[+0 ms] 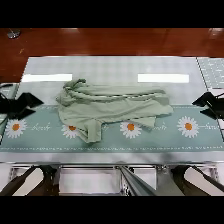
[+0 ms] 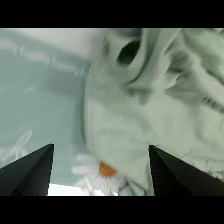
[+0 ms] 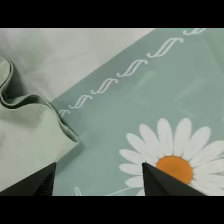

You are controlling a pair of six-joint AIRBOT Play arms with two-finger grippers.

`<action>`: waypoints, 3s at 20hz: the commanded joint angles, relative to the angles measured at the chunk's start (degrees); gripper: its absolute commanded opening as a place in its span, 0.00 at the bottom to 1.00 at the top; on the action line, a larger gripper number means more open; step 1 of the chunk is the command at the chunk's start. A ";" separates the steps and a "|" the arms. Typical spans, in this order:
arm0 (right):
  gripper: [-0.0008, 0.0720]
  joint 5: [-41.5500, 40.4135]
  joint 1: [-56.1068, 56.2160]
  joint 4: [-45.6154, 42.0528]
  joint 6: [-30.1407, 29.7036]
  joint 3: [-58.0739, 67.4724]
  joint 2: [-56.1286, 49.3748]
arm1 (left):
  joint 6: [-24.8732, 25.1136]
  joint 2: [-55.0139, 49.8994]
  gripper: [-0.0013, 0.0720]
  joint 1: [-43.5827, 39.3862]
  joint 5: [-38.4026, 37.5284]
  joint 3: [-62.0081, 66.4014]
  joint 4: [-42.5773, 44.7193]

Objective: Fold the shirts.

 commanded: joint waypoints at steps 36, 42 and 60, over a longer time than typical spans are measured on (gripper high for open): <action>0.87 -4.68 4.90 6.27 -10.40 -15.08 6.78 | 8.35 -6.86 0.06 -17.53 21.94 -15.08 -27.58; 0.87 -7.80 10.91 5.42 -5.11 -11.26 -2.67 | 9.42 -6.86 0.06 -17.53 20.09 -15.04 -27.56; 0.74 -9.84 17.64 12.90 -0.35 0.92 -19.58 | 12.41 -6.86 0.06 -17.53 18.67 -15.04 -27.34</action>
